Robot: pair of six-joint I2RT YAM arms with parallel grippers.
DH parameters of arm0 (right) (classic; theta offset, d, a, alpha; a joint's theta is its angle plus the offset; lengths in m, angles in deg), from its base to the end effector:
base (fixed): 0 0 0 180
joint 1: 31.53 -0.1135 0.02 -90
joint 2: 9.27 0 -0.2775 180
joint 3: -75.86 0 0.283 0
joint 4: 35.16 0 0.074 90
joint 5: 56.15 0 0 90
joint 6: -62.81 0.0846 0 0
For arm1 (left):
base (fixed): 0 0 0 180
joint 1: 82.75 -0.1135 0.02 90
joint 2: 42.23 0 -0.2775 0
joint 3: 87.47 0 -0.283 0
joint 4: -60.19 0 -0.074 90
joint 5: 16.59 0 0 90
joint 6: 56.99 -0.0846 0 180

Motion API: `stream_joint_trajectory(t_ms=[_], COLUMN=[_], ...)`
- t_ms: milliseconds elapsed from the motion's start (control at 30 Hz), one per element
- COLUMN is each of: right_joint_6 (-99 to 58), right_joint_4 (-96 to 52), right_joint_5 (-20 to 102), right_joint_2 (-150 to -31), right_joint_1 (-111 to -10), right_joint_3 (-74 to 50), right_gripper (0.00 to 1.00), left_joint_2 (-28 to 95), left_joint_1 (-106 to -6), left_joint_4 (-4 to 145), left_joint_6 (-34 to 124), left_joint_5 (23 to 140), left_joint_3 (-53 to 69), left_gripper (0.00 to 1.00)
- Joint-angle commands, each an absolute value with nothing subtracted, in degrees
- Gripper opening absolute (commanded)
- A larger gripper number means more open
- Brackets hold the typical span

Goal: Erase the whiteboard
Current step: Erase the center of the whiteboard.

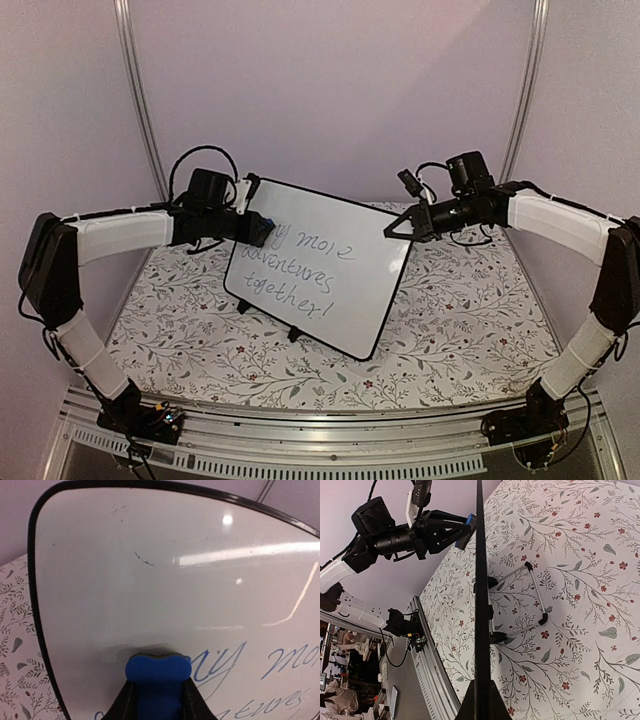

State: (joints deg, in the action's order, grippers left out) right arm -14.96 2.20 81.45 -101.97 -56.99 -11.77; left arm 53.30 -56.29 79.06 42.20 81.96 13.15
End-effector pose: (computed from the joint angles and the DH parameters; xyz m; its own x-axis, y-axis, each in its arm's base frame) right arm 0.3449 0.2334 0.2773 -0.7610 -0.2041 -0.6158 -0.6352 0.4274 0.6433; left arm 0.3952 -0.2107 0.2205 -0.5949 0.1197 -0.7948 0.4605 0.8612 -0.2150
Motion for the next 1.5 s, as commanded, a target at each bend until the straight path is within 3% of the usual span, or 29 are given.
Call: stream_joint_trajectory(t_ms=[0, 567, 1100, 1467], right_joint_6=[-17.77, -18.26, -18.11, -18.14], right_joint_4=[5.05, 5.81, 4.22, 4.41], right_joint_5=[81.21, 82.48, 84.13, 83.98], right_joint_2=[-103.68, -105.2, -104.34, -105.06], right_joint_1=[-57.55, -57.55, -58.08, -58.31], right_joint_3=[-13.52, -13.21, -11.14, -10.98], right_gripper=[0.0, 0.0, 0.0, 0.0], left_joint_2=[55.41, 50.1, 58.37, 53.37], left_joint_1=[-56.43, -53.4, -54.5, -51.24], left_joint_4=[77.02, 78.61, 80.09, 80.83], left_joint_6=[41.7, 47.51, 44.13, 47.9], left_joint_5=[82.94, 79.09, 74.75, 73.57], left_joint_3=[11.37, 20.96, 6.24, 16.3], left_gripper=[0.0, 0.0, 0.0, 0.0])
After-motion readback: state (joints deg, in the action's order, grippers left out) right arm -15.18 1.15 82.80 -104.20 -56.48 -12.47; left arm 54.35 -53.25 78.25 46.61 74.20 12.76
